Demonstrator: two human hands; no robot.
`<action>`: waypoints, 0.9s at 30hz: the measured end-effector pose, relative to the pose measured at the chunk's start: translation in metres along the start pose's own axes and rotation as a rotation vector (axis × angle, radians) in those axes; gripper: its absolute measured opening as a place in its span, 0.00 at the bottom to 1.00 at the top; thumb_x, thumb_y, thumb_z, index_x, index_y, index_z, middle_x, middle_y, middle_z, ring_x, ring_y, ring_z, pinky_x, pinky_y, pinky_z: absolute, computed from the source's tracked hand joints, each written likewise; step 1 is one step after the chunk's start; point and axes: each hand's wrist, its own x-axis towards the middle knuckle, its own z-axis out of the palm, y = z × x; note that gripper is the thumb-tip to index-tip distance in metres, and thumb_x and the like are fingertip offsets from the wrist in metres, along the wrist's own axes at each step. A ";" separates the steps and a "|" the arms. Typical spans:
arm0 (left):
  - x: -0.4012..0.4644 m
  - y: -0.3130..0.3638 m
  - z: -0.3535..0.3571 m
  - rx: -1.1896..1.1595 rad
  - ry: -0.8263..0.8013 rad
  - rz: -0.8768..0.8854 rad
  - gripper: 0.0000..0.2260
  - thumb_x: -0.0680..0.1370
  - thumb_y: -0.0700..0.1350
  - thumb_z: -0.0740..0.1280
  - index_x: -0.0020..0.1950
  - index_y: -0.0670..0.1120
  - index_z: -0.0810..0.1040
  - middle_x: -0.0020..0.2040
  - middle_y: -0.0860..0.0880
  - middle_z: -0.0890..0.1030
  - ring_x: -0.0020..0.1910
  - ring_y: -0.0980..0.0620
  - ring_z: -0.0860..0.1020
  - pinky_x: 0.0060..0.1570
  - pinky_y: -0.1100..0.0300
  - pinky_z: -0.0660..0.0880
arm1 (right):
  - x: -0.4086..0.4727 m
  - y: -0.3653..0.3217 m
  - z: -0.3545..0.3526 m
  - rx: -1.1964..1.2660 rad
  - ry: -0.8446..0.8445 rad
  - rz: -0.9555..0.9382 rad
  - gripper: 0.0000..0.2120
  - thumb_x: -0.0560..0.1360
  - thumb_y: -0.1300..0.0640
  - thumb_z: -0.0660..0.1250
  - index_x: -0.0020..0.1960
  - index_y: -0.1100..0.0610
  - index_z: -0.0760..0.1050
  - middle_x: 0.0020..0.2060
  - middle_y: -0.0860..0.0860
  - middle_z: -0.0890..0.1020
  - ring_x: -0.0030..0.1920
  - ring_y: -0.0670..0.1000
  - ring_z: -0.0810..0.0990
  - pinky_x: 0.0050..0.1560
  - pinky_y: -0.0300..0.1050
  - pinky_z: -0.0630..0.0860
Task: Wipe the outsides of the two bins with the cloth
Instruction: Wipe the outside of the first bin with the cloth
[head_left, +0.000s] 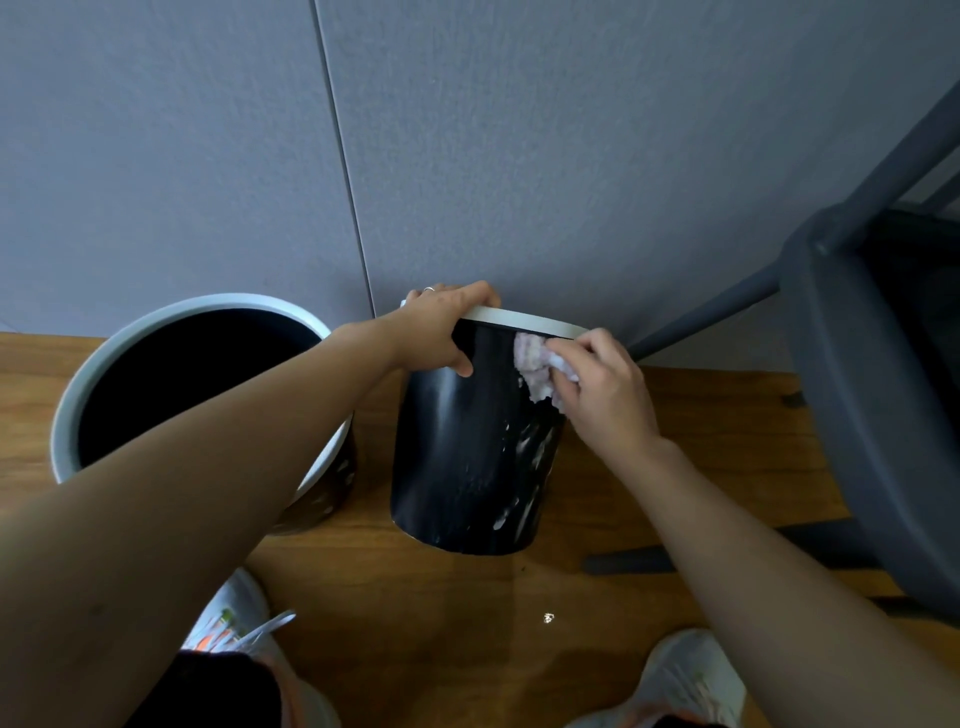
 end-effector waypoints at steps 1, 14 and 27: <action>0.000 0.000 0.000 -0.019 0.003 -0.001 0.30 0.66 0.41 0.78 0.64 0.51 0.68 0.43 0.62 0.67 0.54 0.49 0.67 0.60 0.51 0.62 | 0.001 -0.001 0.000 0.008 0.002 0.002 0.13 0.72 0.66 0.71 0.57 0.63 0.80 0.45 0.58 0.76 0.45 0.58 0.76 0.41 0.43 0.70; 0.006 -0.002 0.006 0.088 0.006 0.028 0.32 0.68 0.45 0.77 0.68 0.52 0.66 0.61 0.46 0.73 0.61 0.42 0.67 0.64 0.44 0.63 | -0.059 -0.026 0.011 0.094 -0.291 -0.145 0.14 0.73 0.64 0.71 0.58 0.58 0.80 0.45 0.54 0.77 0.42 0.51 0.75 0.37 0.43 0.77; 0.006 -0.011 0.006 0.079 0.024 0.036 0.33 0.68 0.44 0.77 0.70 0.51 0.65 0.61 0.44 0.73 0.62 0.41 0.68 0.65 0.47 0.64 | -0.040 -0.019 0.019 0.160 -0.163 0.031 0.14 0.75 0.63 0.68 0.61 0.56 0.78 0.48 0.53 0.74 0.46 0.52 0.74 0.42 0.49 0.77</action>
